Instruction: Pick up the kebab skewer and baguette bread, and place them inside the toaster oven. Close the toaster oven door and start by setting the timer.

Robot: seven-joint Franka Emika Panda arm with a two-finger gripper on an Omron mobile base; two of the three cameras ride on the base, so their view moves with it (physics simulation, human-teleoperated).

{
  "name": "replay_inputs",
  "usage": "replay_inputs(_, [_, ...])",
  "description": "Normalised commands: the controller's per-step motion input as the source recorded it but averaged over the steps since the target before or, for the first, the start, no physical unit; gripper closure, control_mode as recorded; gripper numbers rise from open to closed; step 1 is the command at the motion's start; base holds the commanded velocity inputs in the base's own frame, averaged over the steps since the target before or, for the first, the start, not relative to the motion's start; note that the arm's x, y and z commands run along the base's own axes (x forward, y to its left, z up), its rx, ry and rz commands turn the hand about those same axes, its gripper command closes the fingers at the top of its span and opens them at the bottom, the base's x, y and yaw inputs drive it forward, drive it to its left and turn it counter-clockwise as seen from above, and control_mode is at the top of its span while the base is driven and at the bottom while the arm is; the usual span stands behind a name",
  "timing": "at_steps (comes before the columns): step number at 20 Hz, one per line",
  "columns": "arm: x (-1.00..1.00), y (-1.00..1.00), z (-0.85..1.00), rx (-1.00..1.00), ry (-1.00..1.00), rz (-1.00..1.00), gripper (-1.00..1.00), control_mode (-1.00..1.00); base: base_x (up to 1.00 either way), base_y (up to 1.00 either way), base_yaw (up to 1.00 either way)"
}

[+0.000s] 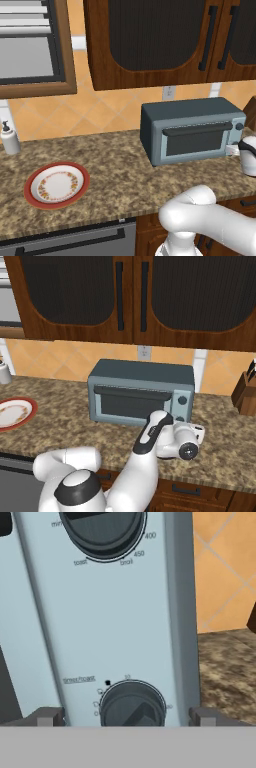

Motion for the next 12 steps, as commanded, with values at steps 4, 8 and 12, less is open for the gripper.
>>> replay_inputs(4, [0.0,0.0,0.0,0.0,0.0,0.0,1.0,-1.0,0.0,0.0,0.0])
replay_inputs(8, [0.0,0.0,0.0,0.0,0.0,0.0,1.0,-1.0,0.0,0.0,0.0])
replay_inputs(12, [0.0,0.0,0.0,0.0,0.0,0.0,1.0,-1.0,0.0,0.0,0.0])
